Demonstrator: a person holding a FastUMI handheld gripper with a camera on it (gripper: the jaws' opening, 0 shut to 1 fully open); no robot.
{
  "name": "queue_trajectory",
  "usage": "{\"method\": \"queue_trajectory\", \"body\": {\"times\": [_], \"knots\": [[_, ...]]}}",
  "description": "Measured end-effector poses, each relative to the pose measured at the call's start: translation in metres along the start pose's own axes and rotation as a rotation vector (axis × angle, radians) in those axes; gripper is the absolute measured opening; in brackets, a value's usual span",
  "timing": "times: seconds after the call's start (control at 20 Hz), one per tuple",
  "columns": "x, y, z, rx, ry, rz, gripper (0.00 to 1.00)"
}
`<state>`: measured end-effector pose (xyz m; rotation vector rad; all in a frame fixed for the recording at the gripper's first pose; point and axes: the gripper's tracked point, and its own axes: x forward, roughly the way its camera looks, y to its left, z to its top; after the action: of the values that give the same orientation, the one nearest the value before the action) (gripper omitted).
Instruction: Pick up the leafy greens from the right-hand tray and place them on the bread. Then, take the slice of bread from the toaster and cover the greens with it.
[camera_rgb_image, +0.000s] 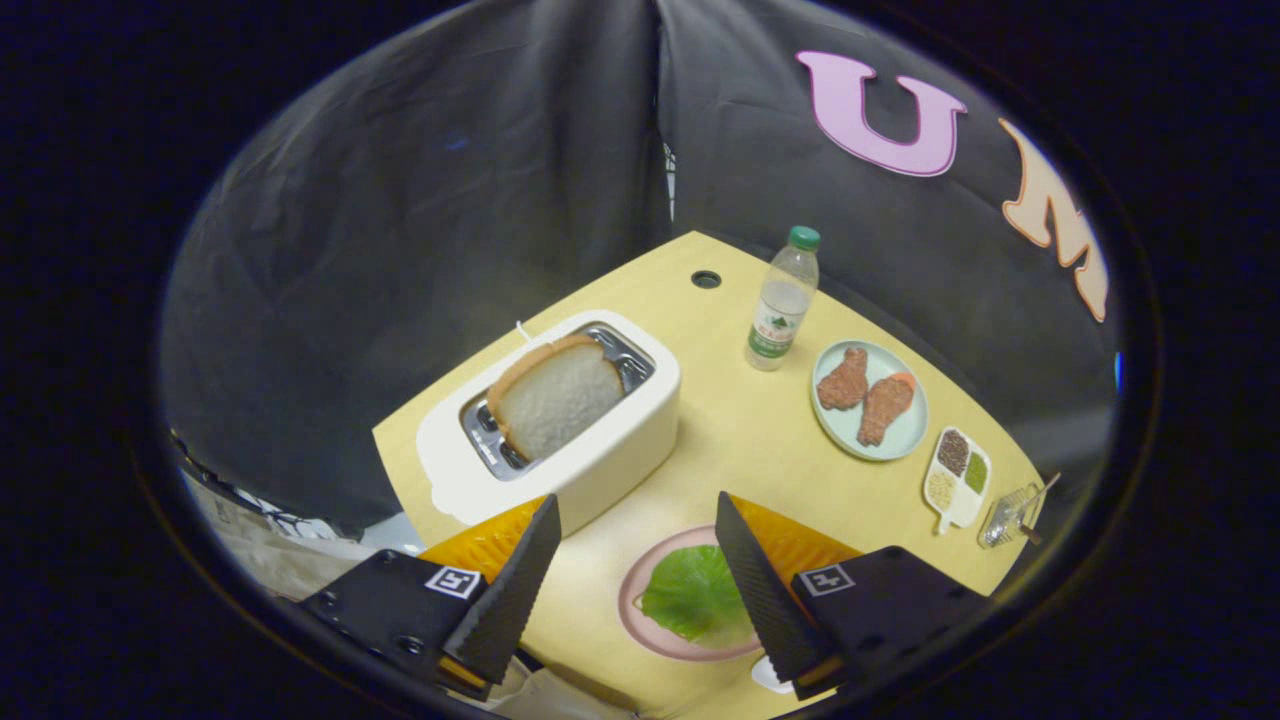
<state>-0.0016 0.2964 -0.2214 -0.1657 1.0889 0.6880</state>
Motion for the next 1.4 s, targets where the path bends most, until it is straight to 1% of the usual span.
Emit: {"method": "queue_trajectory", "body": {"times": [0.25, 0.55, 0.75, 0.85, 1.05, 1.25, 1.4], "knots": [[0.009, 0.027, 0.032, -0.009, -0.014, 0.052, 0.98], [0.033, 0.06, 0.064, 0.029, -0.022, 0.108, 0.97], [0.058, 0.05, 0.064, 0.012, 0.006, 0.03, 0.97], [0.069, 0.049, 0.058, 0.02, 0.035, 0.009, 0.97], [0.079, 0.048, 0.048, 0.011, 0.078, -0.008, 0.75], [0.077, 0.052, 0.037, 0.03, 0.104, 0.008, 0.53], [0.079, 0.05, 0.035, 0.044, 0.097, 0.016, 0.37]]}}
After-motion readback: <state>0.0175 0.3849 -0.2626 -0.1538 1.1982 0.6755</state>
